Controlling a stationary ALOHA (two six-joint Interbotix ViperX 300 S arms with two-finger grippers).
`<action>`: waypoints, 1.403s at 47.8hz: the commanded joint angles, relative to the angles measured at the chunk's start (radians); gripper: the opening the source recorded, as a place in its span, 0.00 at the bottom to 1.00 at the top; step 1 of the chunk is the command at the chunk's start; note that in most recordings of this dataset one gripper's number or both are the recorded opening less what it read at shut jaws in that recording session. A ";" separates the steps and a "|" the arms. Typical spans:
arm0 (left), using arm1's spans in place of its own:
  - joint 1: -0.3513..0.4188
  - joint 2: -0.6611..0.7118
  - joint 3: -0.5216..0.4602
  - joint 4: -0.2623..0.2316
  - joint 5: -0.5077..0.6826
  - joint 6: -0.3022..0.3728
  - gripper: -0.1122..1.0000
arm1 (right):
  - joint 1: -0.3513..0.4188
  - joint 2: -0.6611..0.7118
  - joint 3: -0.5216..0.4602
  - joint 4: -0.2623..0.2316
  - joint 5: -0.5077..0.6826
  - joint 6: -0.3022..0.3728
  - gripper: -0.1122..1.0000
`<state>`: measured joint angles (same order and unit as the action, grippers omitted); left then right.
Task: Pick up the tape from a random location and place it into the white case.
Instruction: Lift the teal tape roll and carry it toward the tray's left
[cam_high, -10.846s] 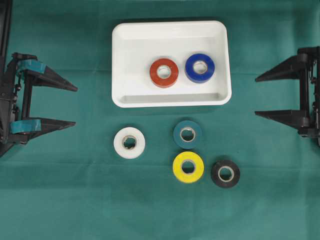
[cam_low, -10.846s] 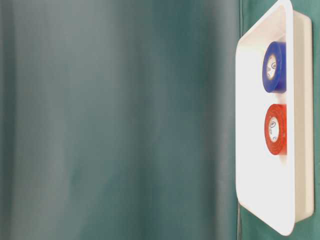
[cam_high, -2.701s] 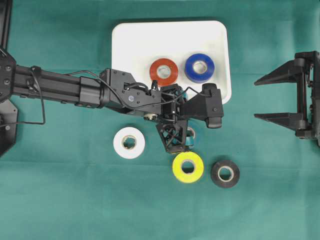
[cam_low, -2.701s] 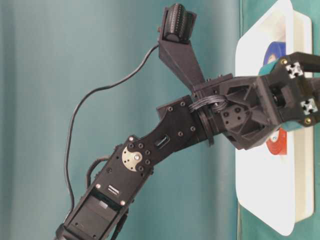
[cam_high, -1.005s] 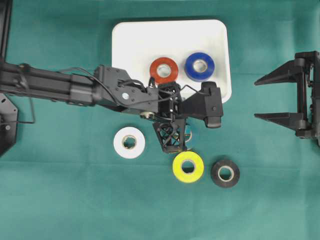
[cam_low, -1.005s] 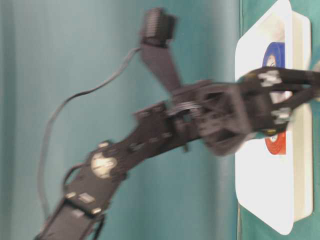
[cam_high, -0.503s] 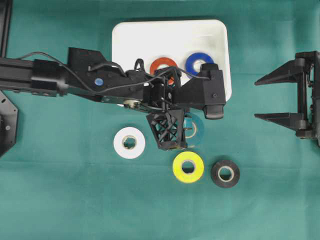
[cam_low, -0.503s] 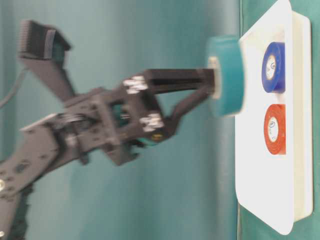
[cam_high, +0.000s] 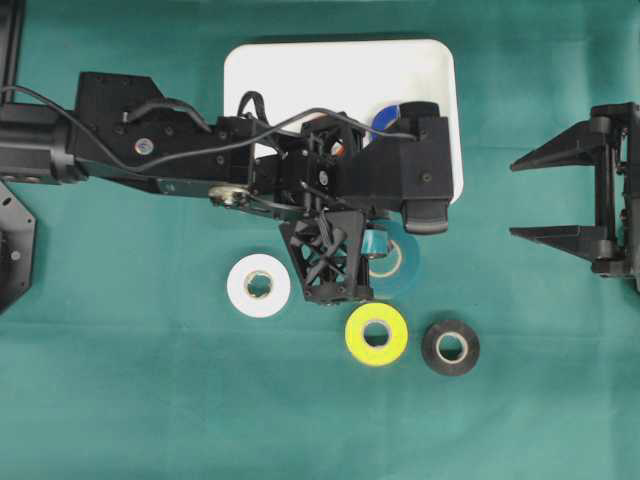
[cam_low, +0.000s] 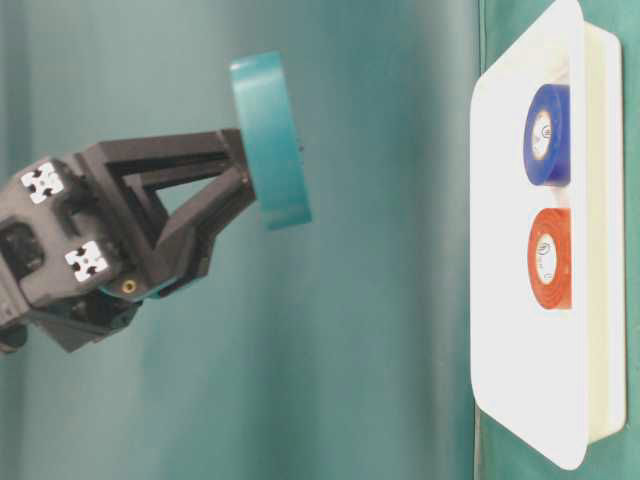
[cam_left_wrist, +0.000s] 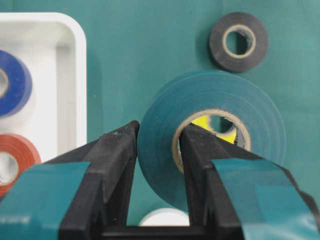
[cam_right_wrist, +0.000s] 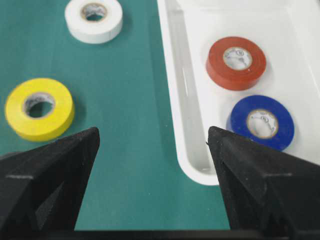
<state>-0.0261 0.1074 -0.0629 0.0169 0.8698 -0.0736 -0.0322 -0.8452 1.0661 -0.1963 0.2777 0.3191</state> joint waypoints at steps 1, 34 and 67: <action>-0.002 -0.037 -0.017 0.003 -0.003 0.002 0.29 | 0.000 0.003 -0.012 -0.003 -0.005 -0.002 0.85; 0.006 -0.041 -0.006 0.003 -0.003 0.003 0.29 | 0.000 0.002 -0.015 -0.011 -0.005 0.000 0.85; -0.025 -0.178 0.137 0.002 -0.008 -0.002 0.29 | 0.000 -0.012 -0.018 -0.011 0.006 0.008 0.85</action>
<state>-0.0414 0.0031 0.0552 0.0169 0.8713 -0.0736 -0.0322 -0.8514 1.0661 -0.2056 0.2823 0.3237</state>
